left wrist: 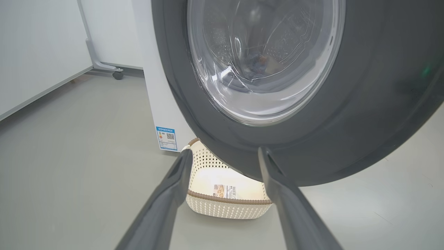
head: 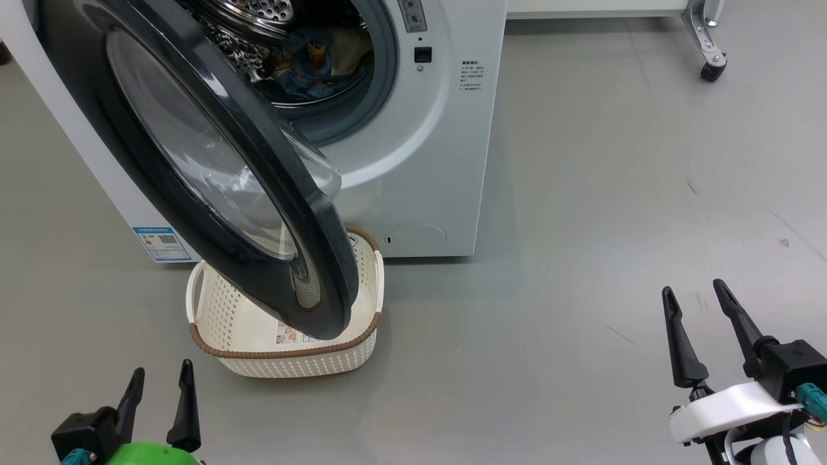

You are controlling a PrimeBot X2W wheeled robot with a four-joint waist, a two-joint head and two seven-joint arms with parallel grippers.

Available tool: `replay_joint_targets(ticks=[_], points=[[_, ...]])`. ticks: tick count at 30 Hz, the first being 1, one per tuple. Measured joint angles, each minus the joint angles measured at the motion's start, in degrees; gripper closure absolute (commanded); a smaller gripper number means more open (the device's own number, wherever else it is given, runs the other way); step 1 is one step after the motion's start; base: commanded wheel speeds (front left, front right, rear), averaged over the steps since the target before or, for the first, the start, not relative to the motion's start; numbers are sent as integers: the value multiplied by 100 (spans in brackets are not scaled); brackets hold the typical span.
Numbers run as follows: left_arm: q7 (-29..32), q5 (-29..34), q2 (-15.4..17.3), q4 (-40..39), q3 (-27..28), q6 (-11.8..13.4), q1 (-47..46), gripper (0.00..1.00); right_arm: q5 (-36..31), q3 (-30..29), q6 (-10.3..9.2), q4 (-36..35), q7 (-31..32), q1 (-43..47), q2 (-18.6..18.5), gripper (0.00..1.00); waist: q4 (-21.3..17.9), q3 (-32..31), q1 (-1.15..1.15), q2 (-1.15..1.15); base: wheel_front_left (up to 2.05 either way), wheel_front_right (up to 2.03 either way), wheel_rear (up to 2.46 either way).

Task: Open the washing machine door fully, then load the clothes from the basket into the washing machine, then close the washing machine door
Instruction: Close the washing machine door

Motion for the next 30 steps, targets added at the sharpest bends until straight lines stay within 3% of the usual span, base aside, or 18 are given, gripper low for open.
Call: replay_joint_targets(ticks=[7, 8, 10, 12, 14, 30], points=[[0, 7, -70, 27, 76, -1, 3, 0, -3, 5, 0, 4, 0, 47, 5, 0, -20, -86, 0, 0, 0, 0, 0], [-1, 9, -79, 8, 103, -1, 3, 0, -3, 5, 0, 4, 0, 49, 5, 9, -24, -93, 0, 0, 0, 0, 0], [-1, 18, -82, -27, 158, -16, 3, 0, -3, 7, 0, 5, -1, 59, 7, 55, -31, -105, 0, 0, 0, 0, 0], [-1, 38, -83, -38, 165, -16, 3, 0, -3, 10, 0, 5, 0, 68, 8, 85, -38, -114, 0, 0, 0, 0, 0], [-1, 48, -89, -48, 165, -16, 3, 0, -3, 11, 0, 5, 0, 76, 8, 100, -42, -119, 0, 0, 0, 0, 0], [-1, 176, -143, -178, 140, -18, 15, 0, 3, 423, 0, -280, 0, -235, 32, 100, 32, -106, 0, 0, 0, 0, 0]])
